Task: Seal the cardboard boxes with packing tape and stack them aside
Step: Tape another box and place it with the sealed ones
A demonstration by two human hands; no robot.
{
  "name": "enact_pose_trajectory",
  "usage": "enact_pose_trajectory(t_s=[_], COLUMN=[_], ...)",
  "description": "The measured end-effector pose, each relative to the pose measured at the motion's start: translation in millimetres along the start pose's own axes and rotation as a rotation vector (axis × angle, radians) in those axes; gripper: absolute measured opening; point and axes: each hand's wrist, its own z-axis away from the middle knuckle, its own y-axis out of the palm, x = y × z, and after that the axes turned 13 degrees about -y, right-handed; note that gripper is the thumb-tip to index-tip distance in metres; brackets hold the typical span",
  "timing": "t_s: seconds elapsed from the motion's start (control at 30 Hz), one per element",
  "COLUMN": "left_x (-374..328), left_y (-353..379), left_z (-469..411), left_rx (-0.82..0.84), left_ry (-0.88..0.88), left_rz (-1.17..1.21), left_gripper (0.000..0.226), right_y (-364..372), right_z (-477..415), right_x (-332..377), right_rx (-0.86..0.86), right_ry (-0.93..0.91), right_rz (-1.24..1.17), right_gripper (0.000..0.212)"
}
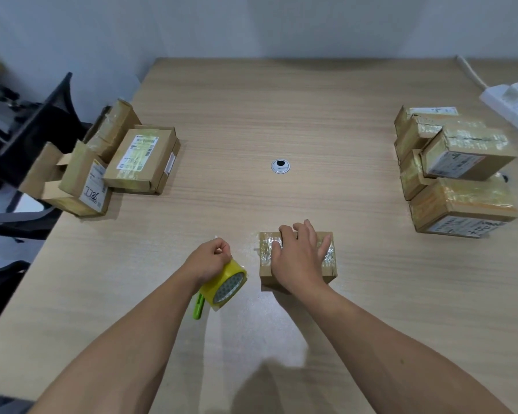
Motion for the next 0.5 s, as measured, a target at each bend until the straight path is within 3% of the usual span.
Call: enact_pose_trajectory(t_s=[0.13,0.23,0.3,0.37,0.5], left_x=[-2,-5,-5,-5,-3], left_y=[-13,-19,-20,-21,-31], left_z=[6,10,14,21,33], left_rx=[-0.018,-0.02,-0.03,-0.034,-0.024], left_ry=[0.003,0.007,-0.002,-0.005,-0.002], left_rz=[0.066,0.077,0.091,0.112,0.217], left_gripper=[0.017,0.017,0.016,0.016,0.021], right_y=[-3,-6,-8,-8,2], right_z=[1,4,3,0,-5], right_x=[5,12,19,28,51], right_rx=[0.03,-0.02,-0.036,0.064,0.186], right_ry=[-0.017,-0.139,-0.269,-0.374,-0.4], right_rz=[0.062,0.17,0.128,0.055,-0.128], right_gripper=[0.042,0.042,0.044,0.053,0.052])
